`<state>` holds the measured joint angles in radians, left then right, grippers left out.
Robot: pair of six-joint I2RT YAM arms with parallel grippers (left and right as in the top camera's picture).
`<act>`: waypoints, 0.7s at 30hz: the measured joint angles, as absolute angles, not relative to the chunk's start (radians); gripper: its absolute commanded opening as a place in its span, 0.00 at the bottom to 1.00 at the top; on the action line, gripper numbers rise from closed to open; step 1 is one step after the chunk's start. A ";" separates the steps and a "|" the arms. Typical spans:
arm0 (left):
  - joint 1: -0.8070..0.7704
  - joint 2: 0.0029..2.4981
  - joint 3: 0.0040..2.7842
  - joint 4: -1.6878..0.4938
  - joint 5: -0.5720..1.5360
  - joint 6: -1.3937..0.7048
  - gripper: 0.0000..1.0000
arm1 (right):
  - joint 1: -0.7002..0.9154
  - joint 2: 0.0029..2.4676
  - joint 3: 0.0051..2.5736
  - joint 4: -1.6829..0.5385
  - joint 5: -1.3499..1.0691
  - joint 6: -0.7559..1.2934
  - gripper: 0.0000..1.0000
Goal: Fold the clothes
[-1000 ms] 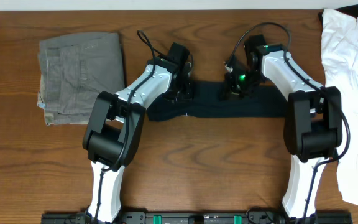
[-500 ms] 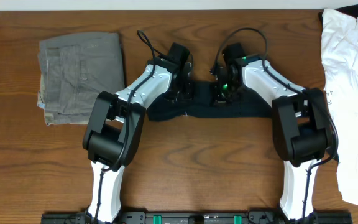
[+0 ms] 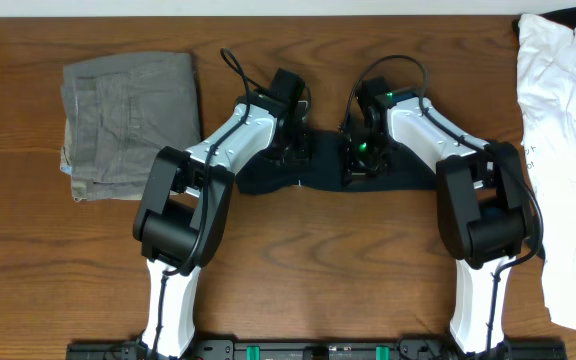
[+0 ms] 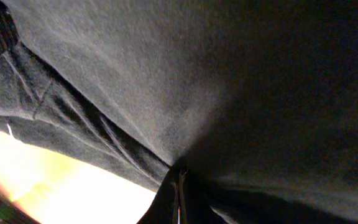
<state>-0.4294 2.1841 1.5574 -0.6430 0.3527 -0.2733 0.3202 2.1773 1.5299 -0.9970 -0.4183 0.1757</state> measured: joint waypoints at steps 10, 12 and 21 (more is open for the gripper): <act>-0.429 2.184 1.557 -0.642 0.353 -0.273 0.08 | 0.295 2.177 1.583 -1.169 -0.422 0.175 0.01; -0.429 2.184 1.557 -0.642 0.353 -0.274 0.08 | 0.281 2.177 1.606 -1.170 -0.422 0.175 0.01; -0.429 2.184 1.557 -0.642 0.353 -0.274 0.08 | 0.264 2.177 1.621 -1.067 -0.372 0.176 0.01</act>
<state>-0.4294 2.1841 1.5574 -0.6422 0.3527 -0.2737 0.2638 2.1773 1.6211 -1.0668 -0.3721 0.1757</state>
